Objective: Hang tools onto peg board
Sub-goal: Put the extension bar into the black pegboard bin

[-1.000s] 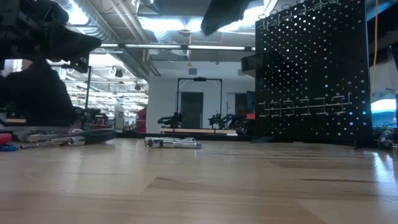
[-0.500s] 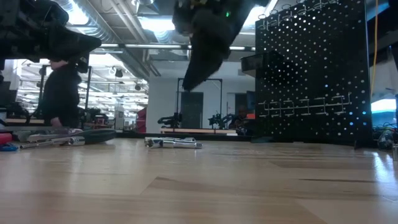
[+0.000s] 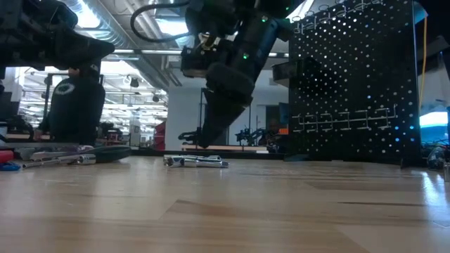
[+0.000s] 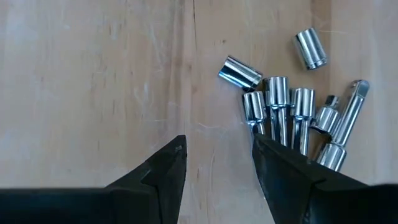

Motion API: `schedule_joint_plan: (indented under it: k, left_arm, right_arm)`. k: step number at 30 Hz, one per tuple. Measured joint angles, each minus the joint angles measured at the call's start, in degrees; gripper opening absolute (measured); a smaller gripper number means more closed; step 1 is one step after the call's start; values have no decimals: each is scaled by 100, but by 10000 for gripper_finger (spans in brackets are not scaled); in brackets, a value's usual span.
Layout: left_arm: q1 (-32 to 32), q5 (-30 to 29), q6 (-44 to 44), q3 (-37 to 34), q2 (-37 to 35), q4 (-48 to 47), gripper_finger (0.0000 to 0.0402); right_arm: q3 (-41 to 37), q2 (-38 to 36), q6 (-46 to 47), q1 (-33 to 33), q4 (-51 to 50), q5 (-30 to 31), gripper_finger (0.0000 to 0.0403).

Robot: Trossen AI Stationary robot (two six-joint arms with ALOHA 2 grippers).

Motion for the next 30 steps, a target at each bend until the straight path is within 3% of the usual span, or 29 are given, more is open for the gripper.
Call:
schedule_joint_plan:
  k: [30]
  left_arm:
    - [0, 0, -15, 0, 1, 5, 1]
  right_arm:
    - [0, 373, -109, -50, 174, 321, 172]
